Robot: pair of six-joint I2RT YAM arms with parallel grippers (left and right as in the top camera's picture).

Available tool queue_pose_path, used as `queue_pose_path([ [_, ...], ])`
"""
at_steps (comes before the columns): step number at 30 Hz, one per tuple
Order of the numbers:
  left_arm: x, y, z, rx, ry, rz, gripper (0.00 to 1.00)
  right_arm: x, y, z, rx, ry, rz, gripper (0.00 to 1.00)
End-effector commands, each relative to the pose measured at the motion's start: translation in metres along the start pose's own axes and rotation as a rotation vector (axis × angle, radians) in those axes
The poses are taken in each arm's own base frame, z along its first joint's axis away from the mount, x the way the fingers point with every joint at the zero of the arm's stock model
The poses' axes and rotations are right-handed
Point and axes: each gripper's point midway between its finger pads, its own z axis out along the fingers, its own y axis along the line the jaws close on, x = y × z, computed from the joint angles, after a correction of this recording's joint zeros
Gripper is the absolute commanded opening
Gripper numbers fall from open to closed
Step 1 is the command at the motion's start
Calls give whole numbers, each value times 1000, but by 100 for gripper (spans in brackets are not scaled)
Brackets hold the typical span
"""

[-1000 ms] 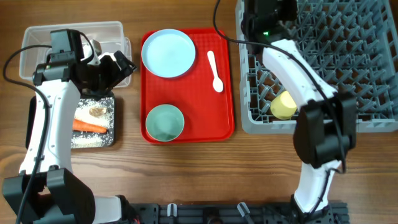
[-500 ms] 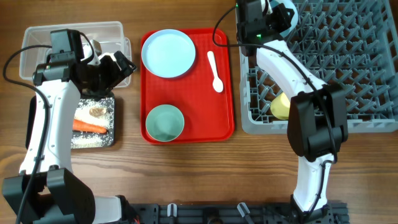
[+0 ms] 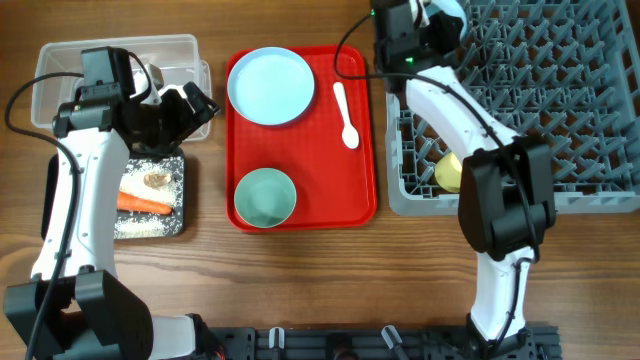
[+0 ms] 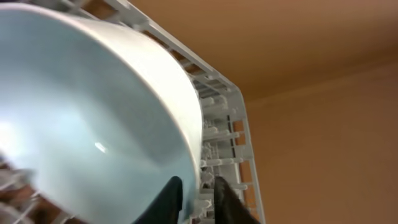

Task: Sort waste into correct bins and load items into the dishwasher rack
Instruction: 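Carry the blue bowl right and set it in the dish rack, then reach the right gripper back and grasp the green bowl's rim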

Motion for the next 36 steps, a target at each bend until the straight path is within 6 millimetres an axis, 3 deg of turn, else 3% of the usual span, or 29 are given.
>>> queue_pose_path([
  [1,-3,-3,-6,9,-19,6,100,-6,20,-13,-35,-28,-24,30],
  [3,-3,-3,-6,9,-19,6,100,-6,25,-19,-44,-30,-45,48],
  [5,-3,-3,-6,9,-19,6,100,-4,30,-24,-55,-27,-86,73],
  [9,-3,-3,-6,9,-19,6,100,-3,36,-33,-65,-29,-176,86],
  [22,-3,-3,-6,9,-19,6,100,-12,29,-55,-50,-56,-160,95],
  [31,-3,-3,-6,9,-19,6,100,-39,8,-96,-141,-175,-26,95],
  [33,-3,-3,-6,9,-19,6,100,-41,2,-110,-211,-200,17,95],
  [34,-3,-3,-6,9,-19,6,100,-32,15,-139,-447,-214,46,94],
  [36,-3,-3,-6,9,-19,6,100,-21,36,-168,-696,-203,60,93],
])
